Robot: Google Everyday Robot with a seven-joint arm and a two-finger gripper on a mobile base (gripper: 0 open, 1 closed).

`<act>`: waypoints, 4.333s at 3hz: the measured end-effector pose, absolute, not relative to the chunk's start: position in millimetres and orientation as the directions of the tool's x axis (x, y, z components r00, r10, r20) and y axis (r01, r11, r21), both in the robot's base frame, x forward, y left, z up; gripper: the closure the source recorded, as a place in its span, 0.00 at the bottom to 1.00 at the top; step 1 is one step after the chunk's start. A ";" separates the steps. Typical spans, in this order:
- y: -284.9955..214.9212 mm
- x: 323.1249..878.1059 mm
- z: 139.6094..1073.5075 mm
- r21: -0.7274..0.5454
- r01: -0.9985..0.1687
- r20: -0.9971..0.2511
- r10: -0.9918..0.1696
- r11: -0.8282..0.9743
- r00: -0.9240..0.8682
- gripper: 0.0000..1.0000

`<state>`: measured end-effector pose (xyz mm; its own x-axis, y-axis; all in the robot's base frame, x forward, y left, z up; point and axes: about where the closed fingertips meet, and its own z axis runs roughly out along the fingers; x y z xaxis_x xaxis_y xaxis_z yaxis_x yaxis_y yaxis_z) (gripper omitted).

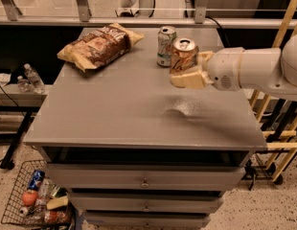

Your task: Move orange can near 7up can

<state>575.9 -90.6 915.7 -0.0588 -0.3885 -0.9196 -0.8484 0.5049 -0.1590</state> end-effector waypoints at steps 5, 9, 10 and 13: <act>-127.2 705.3 872.0 -0.057 -0.739 -0.929 -0.306 0.671 -0.206 1.00; -115.4 706.6 868.4 -0.051 -0.751 -0.929 -0.307 0.658 -0.206 0.05; -113.9 706.6 868.1 -0.051 -0.753 -0.929 -0.307 0.657 -0.206 0.00; -139.1 673.3 896.9 -0.143 -0.761 -0.917 -0.373 0.633 -0.139 0.00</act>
Offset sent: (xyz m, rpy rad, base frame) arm 0.1127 -0.0290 -0.0261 0.0872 0.0914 -0.1684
